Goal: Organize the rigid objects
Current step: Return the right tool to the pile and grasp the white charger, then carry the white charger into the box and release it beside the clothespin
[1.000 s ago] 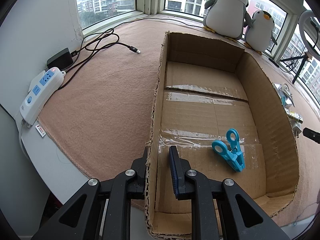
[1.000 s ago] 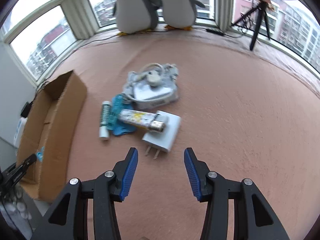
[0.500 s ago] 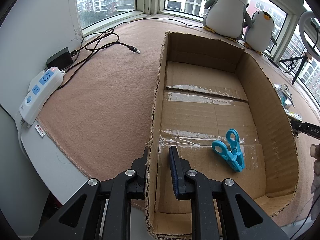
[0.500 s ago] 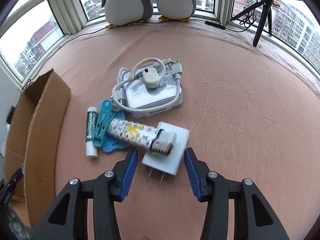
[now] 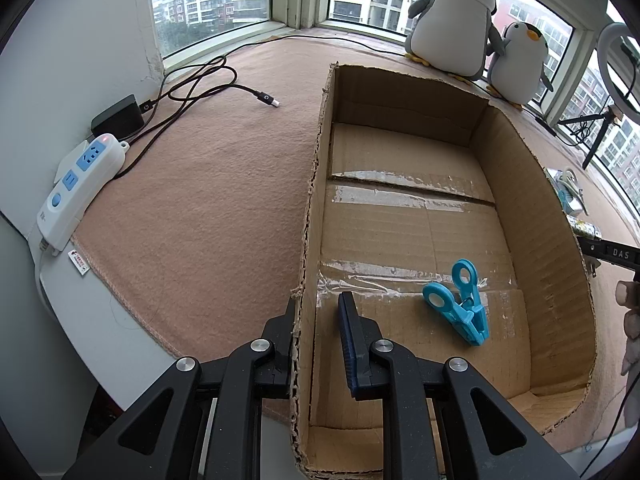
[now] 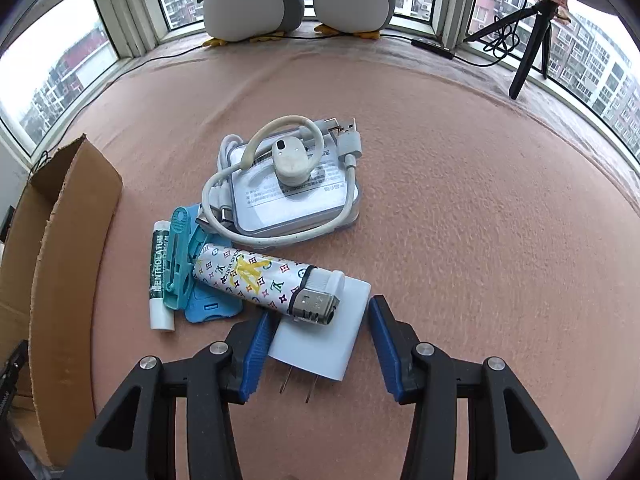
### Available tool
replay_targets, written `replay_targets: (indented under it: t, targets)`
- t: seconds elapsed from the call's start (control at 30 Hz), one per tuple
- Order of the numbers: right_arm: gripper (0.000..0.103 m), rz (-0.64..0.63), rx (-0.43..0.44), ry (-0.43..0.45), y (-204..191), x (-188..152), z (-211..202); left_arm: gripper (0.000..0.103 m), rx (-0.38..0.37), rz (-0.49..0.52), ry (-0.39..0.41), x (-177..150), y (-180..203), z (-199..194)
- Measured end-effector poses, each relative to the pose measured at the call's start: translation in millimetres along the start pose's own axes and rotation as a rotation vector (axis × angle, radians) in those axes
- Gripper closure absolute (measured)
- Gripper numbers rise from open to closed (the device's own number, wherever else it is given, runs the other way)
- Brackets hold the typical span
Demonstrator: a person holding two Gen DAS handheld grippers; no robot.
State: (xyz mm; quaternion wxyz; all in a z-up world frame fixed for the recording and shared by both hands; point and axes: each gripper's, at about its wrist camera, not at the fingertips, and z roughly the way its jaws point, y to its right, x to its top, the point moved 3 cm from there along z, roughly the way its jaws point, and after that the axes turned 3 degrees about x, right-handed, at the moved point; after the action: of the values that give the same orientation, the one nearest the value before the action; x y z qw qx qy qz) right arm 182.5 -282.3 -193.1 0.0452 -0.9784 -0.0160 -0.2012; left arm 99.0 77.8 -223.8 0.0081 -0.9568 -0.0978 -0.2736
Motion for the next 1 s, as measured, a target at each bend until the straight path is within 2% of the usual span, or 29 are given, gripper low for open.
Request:
replay_targets:
  t: [0.2, 0.73, 0.87, 1.0]
  targets:
    - [0.071, -0.008, 0.010, -0.010, 3, -6, -5, 0.085, 0.000, 0.000, 0.000, 0, 0, 0]
    - [0.071, 0.045, 0.052, -0.011, 31, -52, -34, 0.085, 0.001, 0.003, -0.001, -1, 3, 1]
    - [0.071, 0.027, 0.078, 0.028, 21, -53, -52, 0.085, 0.001, 0.002, -0.001, 0, 3, 1]
    - [0.071, -0.031, 0.129, 0.080, -10, -46, -74, 0.085, -0.001, -0.001, -0.001, 0, 2, 1]
